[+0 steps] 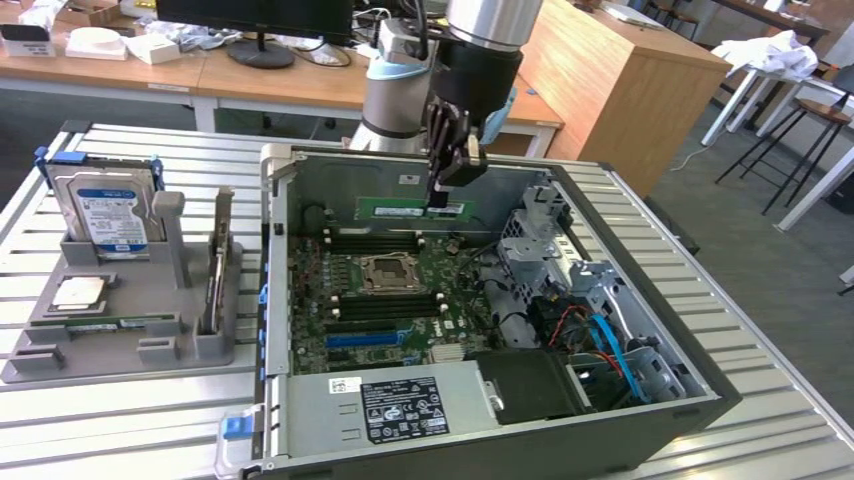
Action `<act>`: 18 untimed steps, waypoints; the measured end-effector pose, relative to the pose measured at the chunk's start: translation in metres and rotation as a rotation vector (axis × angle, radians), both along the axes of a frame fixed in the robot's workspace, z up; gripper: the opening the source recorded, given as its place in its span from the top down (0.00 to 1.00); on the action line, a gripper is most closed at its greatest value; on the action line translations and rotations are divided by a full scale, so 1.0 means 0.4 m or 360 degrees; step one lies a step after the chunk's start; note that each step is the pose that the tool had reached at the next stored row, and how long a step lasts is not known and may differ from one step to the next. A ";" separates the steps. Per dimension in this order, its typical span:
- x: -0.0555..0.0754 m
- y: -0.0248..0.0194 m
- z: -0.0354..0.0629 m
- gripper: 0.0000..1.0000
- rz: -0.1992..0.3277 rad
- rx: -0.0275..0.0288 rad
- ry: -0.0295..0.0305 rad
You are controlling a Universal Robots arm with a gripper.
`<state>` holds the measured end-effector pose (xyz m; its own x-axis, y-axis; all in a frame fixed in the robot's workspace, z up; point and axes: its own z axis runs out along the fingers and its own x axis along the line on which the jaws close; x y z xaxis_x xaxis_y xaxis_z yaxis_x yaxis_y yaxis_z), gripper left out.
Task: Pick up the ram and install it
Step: 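Pick up the ram and move it above insertion slot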
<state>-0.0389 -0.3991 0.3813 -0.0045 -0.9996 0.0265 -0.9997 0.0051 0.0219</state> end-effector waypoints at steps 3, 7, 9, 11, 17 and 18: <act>0.000 0.000 -0.014 0.89 0.0000 -0.00002 0.00001; 0.000 0.000 -0.032 0.89 0.0000 0.00000 0.00000; 0.000 0.000 -0.041 0.89 0.0000 0.00000 0.00000; 0.000 0.000 -0.050 0.89 0.0000 -0.00002 0.00001; 0.000 0.000 -0.077 0.89 0.0000 0.00000 0.00000; 0.000 0.000 -0.082 0.89 0.0000 0.00000 0.00000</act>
